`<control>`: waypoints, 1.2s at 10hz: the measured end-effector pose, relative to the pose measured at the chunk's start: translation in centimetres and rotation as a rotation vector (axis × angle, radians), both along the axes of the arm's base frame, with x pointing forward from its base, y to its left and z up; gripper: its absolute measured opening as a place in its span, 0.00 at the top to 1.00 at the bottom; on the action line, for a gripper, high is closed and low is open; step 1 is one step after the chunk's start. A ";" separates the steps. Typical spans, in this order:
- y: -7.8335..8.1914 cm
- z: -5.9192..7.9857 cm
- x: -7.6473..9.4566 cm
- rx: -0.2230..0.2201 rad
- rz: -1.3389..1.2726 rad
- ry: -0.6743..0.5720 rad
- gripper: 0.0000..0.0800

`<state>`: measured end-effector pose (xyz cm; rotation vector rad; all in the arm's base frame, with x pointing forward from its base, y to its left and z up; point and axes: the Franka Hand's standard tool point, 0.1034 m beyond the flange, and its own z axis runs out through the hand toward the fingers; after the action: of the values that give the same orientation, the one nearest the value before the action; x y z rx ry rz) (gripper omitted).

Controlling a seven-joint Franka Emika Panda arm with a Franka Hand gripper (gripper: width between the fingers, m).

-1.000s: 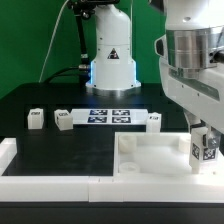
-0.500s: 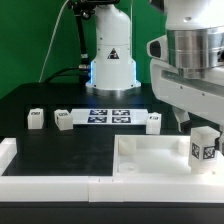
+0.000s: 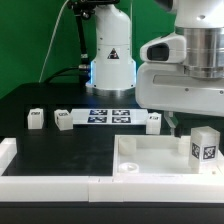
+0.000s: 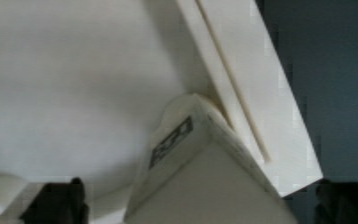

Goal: Assemble one leg

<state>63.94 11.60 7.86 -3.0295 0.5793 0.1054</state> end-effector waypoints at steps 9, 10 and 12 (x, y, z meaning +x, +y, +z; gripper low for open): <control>0.3 0.0 0.0 0.029 0.442 -0.030 0.58; 0.2 0.0 0.0 0.028 0.443 -0.031 0.64; 0.3 0.0 0.0 0.021 0.245 -0.017 0.64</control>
Offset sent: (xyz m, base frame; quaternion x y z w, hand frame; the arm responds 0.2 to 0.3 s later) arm -0.0052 0.0098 0.0028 0.0093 0.0034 -0.1554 0.9878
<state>63.89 11.90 7.85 -3.0630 0.2021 0.0948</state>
